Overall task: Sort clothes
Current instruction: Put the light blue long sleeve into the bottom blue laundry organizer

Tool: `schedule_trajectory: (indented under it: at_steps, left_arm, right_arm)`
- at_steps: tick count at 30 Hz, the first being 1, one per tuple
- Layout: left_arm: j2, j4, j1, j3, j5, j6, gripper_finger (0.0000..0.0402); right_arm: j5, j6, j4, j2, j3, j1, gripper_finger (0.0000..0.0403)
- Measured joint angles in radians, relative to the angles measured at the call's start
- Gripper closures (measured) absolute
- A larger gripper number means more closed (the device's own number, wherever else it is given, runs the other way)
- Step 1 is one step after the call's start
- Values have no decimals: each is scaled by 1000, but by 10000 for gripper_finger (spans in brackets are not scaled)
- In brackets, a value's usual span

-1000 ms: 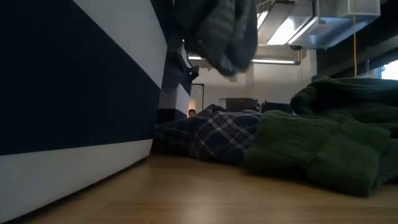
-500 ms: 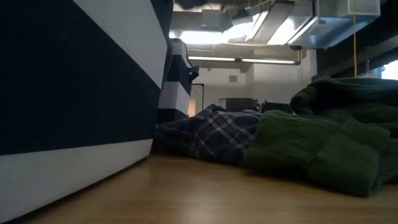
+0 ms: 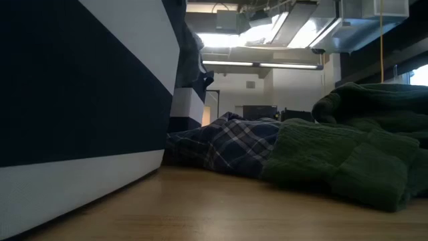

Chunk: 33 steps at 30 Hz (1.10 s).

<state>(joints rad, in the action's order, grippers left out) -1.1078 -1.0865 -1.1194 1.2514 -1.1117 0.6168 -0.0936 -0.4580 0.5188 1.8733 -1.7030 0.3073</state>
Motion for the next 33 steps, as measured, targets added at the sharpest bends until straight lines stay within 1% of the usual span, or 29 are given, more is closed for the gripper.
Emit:
schedule_trajectory:
  at_steps: [4,7,11,14,16,18,20,23,25,29,33]
  left_arm:
    - [33,-79,0,0,28,72,361]
    - [44,-137,0,0,42,142,361]
    - [45,-168,0,0,56,195,361]
    - [44,-160,0,0,58,193,361]
    - [44,-161,0,0,58,192,361]
    - [44,-161,0,0,58,192,361]
    - [44,-160,0,0,58,194,361]
    - [44,-157,0,0,58,200,361]
    - [44,-158,0,0,58,201,361]
    - [43,-158,0,0,47,183,361]
    - [43,-157,0,0,2,188,361]
  right_arm:
    - [-12,76,-134,102,-121,0,380]
    - [-12,114,-240,152,-172,0,380]
    - [39,123,-348,176,-182,0,379]
    - [40,128,-426,176,-183,0,367]
    - [40,178,-454,176,-183,0,347]
    - [39,243,-465,176,-184,0,316]
    - [36,254,-483,175,-184,0,276]
    - [73,256,-531,175,-184,5,216]
    - [100,255,-590,157,-183,16,186]
    - [215,246,-703,90,-184,58,146]
    - [381,256,-826,39,-184,114,133]
